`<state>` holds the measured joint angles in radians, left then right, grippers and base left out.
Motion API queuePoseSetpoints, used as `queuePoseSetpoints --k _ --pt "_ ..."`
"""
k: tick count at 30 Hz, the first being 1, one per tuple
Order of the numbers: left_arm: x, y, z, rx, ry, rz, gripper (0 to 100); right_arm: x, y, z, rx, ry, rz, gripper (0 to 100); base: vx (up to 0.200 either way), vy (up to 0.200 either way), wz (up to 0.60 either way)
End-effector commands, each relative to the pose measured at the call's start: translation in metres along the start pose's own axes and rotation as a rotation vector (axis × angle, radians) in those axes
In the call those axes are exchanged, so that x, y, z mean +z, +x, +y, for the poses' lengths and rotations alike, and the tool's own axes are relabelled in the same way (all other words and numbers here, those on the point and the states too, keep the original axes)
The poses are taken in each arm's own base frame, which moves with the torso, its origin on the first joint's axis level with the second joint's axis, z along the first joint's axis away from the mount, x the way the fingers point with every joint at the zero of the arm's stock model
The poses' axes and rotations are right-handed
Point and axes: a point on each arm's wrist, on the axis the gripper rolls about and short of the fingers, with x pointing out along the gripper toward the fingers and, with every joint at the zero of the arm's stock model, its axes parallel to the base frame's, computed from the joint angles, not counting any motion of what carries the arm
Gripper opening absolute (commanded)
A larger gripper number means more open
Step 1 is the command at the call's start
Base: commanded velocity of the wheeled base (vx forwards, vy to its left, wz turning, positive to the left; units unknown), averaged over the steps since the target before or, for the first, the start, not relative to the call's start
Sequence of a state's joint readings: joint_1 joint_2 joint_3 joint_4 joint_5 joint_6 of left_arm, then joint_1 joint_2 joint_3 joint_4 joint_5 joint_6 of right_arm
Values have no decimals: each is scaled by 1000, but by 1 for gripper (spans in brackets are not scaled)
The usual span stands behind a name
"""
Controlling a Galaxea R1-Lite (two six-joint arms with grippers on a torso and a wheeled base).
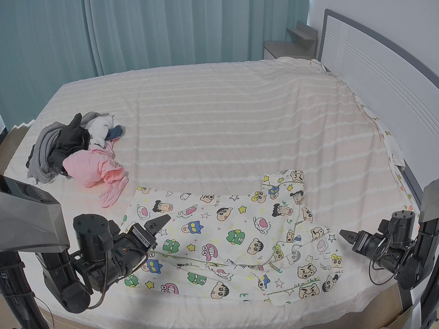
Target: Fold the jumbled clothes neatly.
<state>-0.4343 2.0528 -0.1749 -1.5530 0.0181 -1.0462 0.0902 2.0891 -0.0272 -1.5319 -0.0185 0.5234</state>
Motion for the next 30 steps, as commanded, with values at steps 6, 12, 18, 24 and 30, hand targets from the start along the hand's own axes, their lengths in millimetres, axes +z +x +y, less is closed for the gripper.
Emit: queuePoseSetpoints --k 6,12,18,24,30 --pt "10 1 1 -4 -10 -45 100 0 0 1 4 -4 -1 100 0 0 0" --pt "11 2 3 3 -11 -46 100 -1 0 4 16 -10 3 100 33 0 0" --pt "11 2 3 1 -9 -47 100 -2 0 4 18 -11 7 100 167 0 0" --pt "29 -3 7 16 78 -107 100 2 -2 6 29 -14 -13 100 0 0 0" --pt "43 -8 26 65 262 -66 100 3 -2 7 35 -16 -22 100 0 0 0"
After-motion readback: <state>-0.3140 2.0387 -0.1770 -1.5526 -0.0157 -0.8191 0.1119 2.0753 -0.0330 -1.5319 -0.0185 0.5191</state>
